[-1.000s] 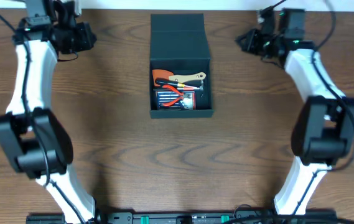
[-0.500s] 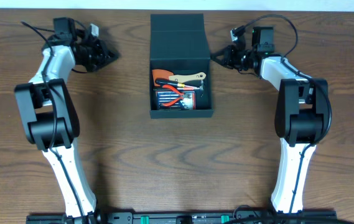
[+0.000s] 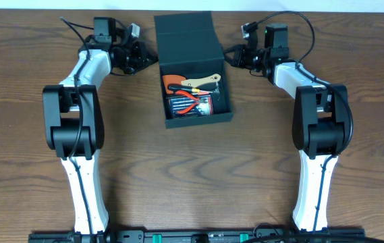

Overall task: Pack container
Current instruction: 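Raise both grippers to the box lid's upper edge, then push the lid forward with both grippers to close the box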

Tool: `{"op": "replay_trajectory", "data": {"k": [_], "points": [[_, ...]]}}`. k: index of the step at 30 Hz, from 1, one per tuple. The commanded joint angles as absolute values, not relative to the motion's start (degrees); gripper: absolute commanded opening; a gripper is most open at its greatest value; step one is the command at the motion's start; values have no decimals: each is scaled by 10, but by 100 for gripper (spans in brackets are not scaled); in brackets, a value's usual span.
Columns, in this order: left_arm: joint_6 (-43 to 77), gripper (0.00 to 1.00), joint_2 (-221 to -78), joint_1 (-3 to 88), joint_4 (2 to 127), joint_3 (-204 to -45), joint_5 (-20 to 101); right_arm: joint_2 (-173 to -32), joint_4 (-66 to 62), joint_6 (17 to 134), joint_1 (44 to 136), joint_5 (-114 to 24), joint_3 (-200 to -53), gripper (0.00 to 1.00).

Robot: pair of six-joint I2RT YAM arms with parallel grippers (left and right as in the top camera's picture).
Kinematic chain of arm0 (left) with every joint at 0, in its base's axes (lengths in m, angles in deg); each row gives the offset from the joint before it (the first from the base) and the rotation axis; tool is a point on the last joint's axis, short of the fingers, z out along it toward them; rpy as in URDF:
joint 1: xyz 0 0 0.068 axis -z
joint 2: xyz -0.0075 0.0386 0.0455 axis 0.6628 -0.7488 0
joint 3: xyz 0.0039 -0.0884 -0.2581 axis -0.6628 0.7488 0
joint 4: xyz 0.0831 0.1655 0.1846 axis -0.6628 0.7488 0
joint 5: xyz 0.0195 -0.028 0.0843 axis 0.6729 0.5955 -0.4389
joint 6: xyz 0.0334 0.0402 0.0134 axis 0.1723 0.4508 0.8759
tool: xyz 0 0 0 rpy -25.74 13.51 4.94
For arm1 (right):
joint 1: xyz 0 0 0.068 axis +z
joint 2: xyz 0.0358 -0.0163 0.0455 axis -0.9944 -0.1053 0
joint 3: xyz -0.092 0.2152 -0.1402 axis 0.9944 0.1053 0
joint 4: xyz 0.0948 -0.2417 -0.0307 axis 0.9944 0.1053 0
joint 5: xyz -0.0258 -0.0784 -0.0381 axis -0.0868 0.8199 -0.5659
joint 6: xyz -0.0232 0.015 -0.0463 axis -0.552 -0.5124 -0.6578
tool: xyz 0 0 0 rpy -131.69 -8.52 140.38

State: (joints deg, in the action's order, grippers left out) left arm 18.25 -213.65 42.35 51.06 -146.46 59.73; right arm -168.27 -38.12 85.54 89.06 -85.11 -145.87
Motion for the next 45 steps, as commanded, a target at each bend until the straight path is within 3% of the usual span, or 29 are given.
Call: {"op": "replay_trajectory", "data": {"k": [1,8,13,19,26,32,39,45], "points": [[179,6,-2145,416,509,-1462,605,-1689,-393,867,898,-866,-1458,1],[171,6,-2145,416,501,-1462,614,-1689,-426,890,898,-882,-1458,1],[146,6,-2145,415,400,-1462,696,-1689,-427,899,897,-879,-1458,1],[72,6,-2145,415,317,-1462,706,-1689,-427,898,896,-866,-1458,1],[73,6,-2145,414,322,-1462,698,-1689,-422,898,896,-834,-1458,2],[77,6,-2145,399,404,-1462,591,-1689,-374,902,896,-786,-1458,2],[89,6,-2146,378,408,-1462,542,-1689,-350,900,895,-767,-1458,1],[73,6,-2176,391,417,-1461,543,-1690,-350,900,897,-753,-1458,1]]}}
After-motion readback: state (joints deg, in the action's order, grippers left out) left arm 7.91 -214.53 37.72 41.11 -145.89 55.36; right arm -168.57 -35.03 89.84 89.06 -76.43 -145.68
